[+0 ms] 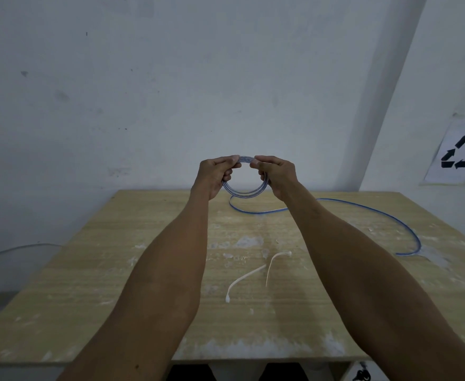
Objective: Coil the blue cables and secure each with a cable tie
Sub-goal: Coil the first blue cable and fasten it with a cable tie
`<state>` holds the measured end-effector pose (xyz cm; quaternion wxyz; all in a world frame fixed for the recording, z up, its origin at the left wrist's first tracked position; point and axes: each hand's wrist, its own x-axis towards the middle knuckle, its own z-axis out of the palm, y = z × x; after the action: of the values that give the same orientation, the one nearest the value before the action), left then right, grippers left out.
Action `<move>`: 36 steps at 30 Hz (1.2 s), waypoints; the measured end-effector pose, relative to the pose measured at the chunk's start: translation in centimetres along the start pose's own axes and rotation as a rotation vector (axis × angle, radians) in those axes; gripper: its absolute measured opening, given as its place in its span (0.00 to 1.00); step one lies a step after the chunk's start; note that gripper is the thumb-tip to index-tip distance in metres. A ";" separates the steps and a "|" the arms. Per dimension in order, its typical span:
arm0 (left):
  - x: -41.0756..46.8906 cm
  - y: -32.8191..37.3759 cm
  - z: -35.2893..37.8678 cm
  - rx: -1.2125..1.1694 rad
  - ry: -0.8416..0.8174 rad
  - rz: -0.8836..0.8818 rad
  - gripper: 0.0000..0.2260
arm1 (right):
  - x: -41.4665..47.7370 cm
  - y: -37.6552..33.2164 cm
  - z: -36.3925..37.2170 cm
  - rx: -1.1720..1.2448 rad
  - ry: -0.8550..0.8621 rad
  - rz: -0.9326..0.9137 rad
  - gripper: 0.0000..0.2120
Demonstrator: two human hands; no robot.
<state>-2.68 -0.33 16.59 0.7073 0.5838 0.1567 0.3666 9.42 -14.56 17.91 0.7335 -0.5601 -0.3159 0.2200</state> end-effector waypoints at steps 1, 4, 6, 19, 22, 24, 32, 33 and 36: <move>0.0 -0.1 0.0 -0.001 -0.003 0.007 0.10 | 0.0 0.0 -0.1 0.000 0.001 -0.002 0.10; 0.0 -0.5 0.2 0.005 0.017 0.013 0.10 | 0.1 0.2 -0.2 -0.012 -0.008 0.001 0.09; 0.1 -0.7 0.3 0.016 0.034 0.005 0.10 | 0.1 0.4 -0.5 -0.018 -0.014 0.009 0.09; -0.8 -1.3 0.3 0.065 -0.019 0.030 0.11 | 0.0 0.7 -1.3 -0.051 -0.002 0.032 0.07; -0.9 -1.8 0.5 0.064 0.031 0.038 0.11 | -0.3 0.9 -1.2 -0.085 0.001 0.038 0.06; -0.9 -2.3 0.5 0.062 0.061 0.036 0.10 | -0.7 1.0 -1.4 -0.103 -0.024 0.052 0.08; -1.5 -4.0 0.1 0.081 0.144 0.006 0.09 | -2.0 3.7 -6.4 -1.086 -0.013 0.390 0.06; -1.6 -4.1 0.2 0.080 0.154 0.006 0.10 | -2.7 4.1 -6.9 -1.152 -0.091 0.461 0.02; -1.8 -4.3 0.6 0.063 0.163 -0.002 0.09 | -4.4 5.9 -8.3 -1.376 -0.387 0.491 0.16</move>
<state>-2.10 -2.28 12.35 0.6738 0.5739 0.2256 0.4072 12.38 -21.56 9.82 0.0798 -0.8974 -0.3714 0.2245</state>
